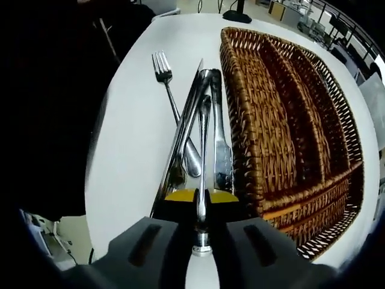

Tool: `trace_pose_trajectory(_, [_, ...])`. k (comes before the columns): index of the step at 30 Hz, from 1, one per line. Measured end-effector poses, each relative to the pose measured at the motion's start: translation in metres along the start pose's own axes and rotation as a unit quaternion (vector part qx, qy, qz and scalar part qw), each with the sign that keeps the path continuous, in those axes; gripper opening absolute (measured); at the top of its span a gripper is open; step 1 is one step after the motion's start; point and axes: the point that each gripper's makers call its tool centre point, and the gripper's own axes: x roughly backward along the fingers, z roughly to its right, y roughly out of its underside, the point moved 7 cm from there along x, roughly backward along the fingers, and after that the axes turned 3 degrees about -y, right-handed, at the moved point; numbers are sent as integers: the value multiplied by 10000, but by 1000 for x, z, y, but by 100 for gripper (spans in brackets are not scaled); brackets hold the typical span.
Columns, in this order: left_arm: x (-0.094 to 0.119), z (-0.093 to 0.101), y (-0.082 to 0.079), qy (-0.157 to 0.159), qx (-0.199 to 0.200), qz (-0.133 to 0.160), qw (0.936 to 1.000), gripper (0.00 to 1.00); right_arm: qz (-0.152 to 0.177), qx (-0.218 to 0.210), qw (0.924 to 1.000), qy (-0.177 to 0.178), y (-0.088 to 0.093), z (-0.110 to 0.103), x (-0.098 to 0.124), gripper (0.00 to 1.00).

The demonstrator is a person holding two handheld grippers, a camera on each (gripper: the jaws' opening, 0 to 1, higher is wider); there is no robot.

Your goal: Arrange the knives, forks, and spoons in their matching storage slots by inserting each utensil handle-first until every utensil is classified and aligned in the correct compartment

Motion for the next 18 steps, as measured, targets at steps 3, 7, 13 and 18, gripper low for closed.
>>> trace_pose_trajectory(3, [0,0,0,-9,-8,0,10000,99,24,-192,9998,-59,0,4,0,2])
trace_pose_trajectory(7, [0,-1,-2,-7,-32,15,10000,99,-134,-114,9998,78,-1,4,0,0])
trace_pose_trajectory(13, [2,-3,-4,-37,-41,29,10000,99,-147,-127,9997,176,-2,3,6,0])
trace_pose_trajectory(18, [1,-3,-5,-34,-55,53,10000,99,-51,-160,9995,262,-3,4,14,0])
